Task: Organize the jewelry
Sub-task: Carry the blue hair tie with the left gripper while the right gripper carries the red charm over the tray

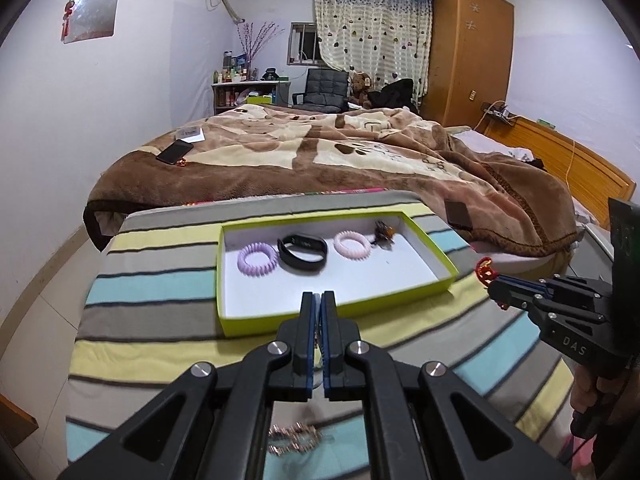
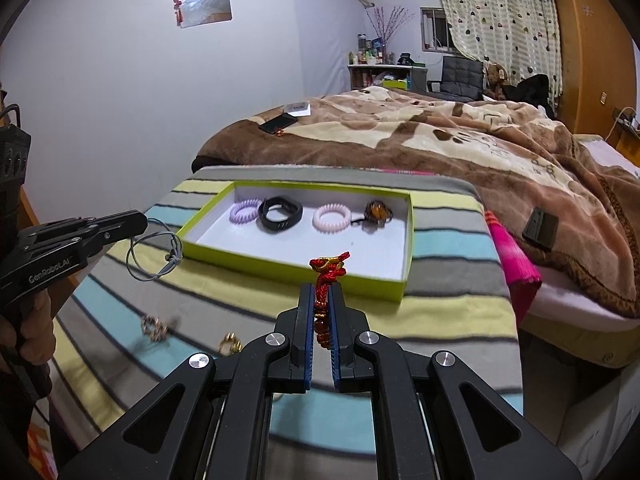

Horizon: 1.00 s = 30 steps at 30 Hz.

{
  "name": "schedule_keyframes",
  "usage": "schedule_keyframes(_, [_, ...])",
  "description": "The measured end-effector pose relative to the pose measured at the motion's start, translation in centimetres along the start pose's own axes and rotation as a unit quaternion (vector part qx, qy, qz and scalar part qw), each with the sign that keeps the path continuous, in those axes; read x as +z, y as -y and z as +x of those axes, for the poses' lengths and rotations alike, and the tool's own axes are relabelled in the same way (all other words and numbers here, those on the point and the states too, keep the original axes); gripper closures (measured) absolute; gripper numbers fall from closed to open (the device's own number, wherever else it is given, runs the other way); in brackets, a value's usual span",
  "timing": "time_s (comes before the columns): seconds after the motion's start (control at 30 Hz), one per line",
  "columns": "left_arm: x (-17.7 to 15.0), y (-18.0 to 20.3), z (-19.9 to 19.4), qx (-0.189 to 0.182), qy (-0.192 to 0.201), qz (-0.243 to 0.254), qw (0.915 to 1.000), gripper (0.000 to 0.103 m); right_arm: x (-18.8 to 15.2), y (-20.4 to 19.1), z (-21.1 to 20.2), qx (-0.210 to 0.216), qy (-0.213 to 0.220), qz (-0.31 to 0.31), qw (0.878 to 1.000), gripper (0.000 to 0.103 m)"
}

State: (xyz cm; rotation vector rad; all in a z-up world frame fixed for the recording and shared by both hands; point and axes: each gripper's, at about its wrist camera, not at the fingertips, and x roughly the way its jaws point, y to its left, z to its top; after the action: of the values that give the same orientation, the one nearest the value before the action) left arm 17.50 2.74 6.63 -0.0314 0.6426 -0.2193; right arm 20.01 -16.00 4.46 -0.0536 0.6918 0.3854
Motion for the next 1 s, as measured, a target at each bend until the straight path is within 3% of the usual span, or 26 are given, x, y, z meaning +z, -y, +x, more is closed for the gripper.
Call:
schedule_keyframes(0.33, [2.8,-2.0,4.1,0.02,-0.005,0.003,0.9998,0.1,2.8,1.9,4.1,-0.013,-0.01,-0.003,1.0,0.096])
schedule_keyframes(1.0, [2.4,-6.2,12.2,0.048,-0.063,-0.021,0.9966,0.1,3.7,4.6,13.3,-0.044,-0.083,0.001,0.996,0.096])
